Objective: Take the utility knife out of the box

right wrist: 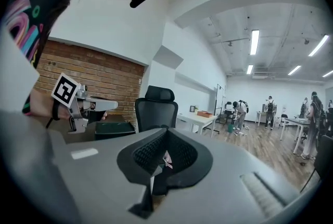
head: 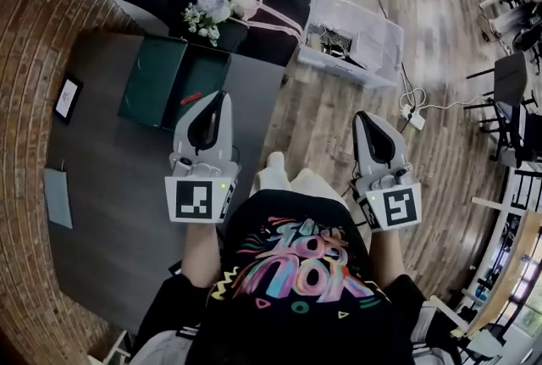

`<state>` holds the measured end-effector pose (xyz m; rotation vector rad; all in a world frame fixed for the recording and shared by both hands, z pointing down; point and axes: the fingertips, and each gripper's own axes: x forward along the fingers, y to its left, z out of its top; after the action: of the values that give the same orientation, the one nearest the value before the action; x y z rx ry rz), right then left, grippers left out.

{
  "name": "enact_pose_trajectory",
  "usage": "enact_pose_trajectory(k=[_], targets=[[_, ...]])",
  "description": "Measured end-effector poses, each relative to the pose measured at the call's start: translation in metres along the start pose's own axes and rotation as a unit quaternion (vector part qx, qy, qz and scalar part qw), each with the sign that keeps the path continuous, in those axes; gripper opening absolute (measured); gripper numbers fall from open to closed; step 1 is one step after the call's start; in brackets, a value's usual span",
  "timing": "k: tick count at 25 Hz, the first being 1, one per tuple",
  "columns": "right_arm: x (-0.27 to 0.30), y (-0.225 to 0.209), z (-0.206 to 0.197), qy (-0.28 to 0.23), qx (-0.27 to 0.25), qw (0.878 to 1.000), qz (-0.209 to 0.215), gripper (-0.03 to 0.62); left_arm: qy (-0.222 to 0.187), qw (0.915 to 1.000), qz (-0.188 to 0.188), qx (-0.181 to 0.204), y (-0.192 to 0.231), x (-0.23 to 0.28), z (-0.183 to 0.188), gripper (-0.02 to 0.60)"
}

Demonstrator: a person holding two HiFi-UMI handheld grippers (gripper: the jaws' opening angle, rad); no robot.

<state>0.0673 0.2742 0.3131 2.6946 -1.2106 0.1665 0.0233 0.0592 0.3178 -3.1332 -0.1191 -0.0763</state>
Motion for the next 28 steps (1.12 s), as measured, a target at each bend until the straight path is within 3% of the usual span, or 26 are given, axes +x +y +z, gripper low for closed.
enact_pose_trajectory(k=[6,9,16,21,28], targets=[[0.044,0.016,-0.003,0.014,-0.008,0.998,0.056,0.0,0.011,0.9978,0.065,-0.009,0.036,-0.015,-0.01,0.0],[0.067,0.023,0.008,-0.007,-0.012,0.996,0.093,0.0,0.011,0.9947,0.102,-0.009,0.053,-0.023,-0.009,0.0],[0.135,0.051,0.024,-0.017,-0.038,0.979,0.201,0.0,0.003,0.9768,0.213,-0.02,0.097,-0.044,-0.01,0.0],[0.199,0.083,0.044,-0.038,-0.067,0.948,0.309,0.0,0.014,0.9478,0.317,-0.032,0.137,-0.055,-0.02,0.001],[0.256,0.11,0.072,-0.072,-0.07,0.899,0.426,0.0,0.011,0.9051,0.425,-0.003,0.16,-0.06,0.004,0.0]])
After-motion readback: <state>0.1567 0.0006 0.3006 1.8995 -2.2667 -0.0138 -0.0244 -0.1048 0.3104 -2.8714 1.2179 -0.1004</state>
